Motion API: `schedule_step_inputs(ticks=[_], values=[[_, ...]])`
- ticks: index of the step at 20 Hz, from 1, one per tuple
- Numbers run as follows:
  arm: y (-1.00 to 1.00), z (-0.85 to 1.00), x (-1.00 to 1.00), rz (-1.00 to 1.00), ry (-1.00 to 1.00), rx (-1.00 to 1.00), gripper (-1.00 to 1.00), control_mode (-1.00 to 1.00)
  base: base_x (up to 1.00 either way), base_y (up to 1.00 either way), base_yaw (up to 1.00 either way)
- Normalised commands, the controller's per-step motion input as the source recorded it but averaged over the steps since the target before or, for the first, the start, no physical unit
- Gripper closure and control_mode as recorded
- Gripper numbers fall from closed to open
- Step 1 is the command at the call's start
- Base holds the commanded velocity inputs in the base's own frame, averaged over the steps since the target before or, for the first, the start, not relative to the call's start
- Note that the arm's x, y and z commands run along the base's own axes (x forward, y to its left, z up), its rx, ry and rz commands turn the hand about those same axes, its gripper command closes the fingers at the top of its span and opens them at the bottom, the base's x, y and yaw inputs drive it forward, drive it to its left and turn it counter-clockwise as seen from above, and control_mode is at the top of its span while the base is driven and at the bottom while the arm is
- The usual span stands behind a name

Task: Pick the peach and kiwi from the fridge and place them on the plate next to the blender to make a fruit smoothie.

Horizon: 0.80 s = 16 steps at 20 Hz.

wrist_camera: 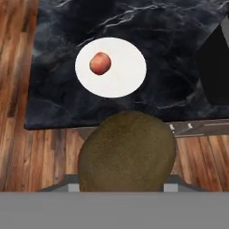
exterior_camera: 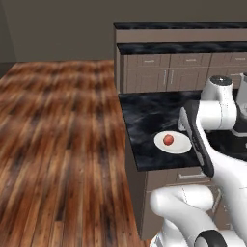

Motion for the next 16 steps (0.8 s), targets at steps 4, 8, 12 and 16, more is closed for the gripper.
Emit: schedule_step_inputs(ticks=[4,8,12,16], values=[[-0.72,-0.84,0.81,0.00,0.20,0.05,1.00,-1.00,0.00,0.00,0.00],[-0.18,-0.61,0.88,0.00,0.07,0.02,1.00,-1.00,0.00,0.00,0.00],[-0.01,-0.62,0.97,0.00,0.06,0.01,1.00,-1.00,0.00,0.00,0.00],[-0.08,-0.72,0.83,0.00,0.03,0.00,1.00,-1.00,0.00,0.00,0.00]])
